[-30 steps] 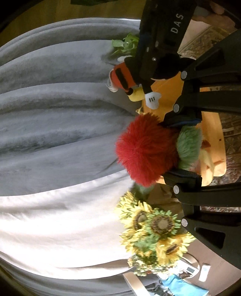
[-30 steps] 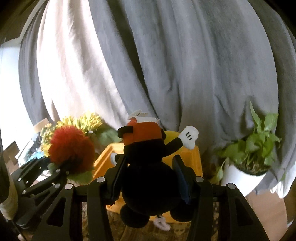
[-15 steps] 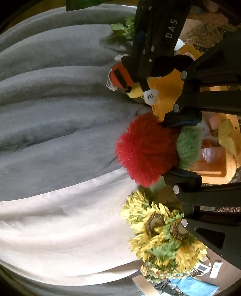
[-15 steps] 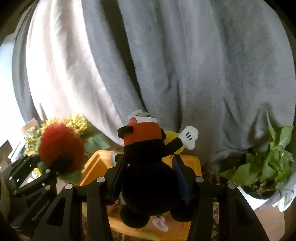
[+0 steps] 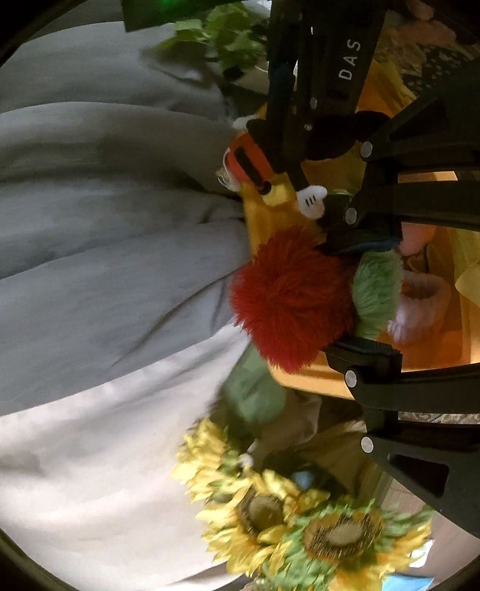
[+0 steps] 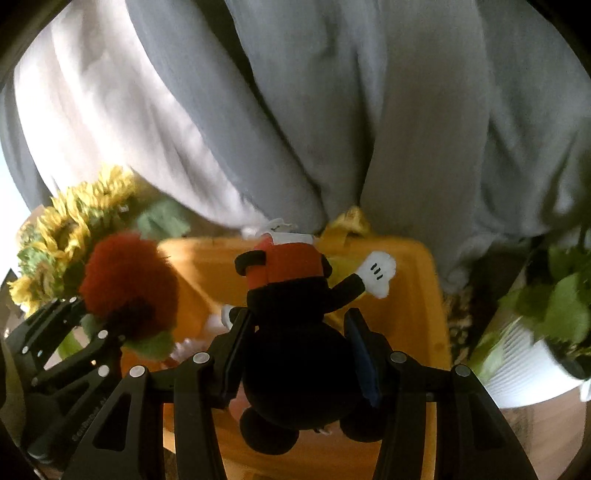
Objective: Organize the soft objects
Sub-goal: 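Lift and carry the fuzzy toy and black plush over the crate, then open both tools to drop the fuzzy toy and black plush into the crate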
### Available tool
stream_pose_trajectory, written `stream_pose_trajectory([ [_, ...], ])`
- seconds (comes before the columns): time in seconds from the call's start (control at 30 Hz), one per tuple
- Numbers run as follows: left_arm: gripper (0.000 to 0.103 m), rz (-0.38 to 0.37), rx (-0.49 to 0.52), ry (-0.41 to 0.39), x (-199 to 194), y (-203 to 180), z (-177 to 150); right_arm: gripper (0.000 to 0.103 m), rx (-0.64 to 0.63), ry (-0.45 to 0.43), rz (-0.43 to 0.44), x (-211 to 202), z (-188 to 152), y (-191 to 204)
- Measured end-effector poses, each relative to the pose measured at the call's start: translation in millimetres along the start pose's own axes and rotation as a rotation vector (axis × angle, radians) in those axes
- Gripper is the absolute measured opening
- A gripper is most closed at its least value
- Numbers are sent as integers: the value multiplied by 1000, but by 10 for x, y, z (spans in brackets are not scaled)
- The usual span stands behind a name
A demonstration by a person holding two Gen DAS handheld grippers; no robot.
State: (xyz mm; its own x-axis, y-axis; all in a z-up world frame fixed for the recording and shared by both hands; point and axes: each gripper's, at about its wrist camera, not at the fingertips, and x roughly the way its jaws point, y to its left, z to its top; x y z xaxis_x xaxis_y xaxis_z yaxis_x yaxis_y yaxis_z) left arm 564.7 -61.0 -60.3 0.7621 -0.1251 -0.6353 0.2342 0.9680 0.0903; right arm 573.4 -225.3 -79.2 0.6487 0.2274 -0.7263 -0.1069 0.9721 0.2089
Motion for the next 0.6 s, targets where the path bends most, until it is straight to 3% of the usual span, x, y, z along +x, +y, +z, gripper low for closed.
stream_pose_trajectory([
  [0.4, 40, -47, 63, 149, 382, -106, -158, 53, -32, 167, -45, 417, -138, 20],
  [0.53, 64, -37, 53, 163, 406, -97, -165, 56, -37, 191, -44, 444, -153, 36],
  [0.6, 67, -41, 44, 159, 387, -81, -173, 57, -32, 187, -44, 428, -158, 31],
])
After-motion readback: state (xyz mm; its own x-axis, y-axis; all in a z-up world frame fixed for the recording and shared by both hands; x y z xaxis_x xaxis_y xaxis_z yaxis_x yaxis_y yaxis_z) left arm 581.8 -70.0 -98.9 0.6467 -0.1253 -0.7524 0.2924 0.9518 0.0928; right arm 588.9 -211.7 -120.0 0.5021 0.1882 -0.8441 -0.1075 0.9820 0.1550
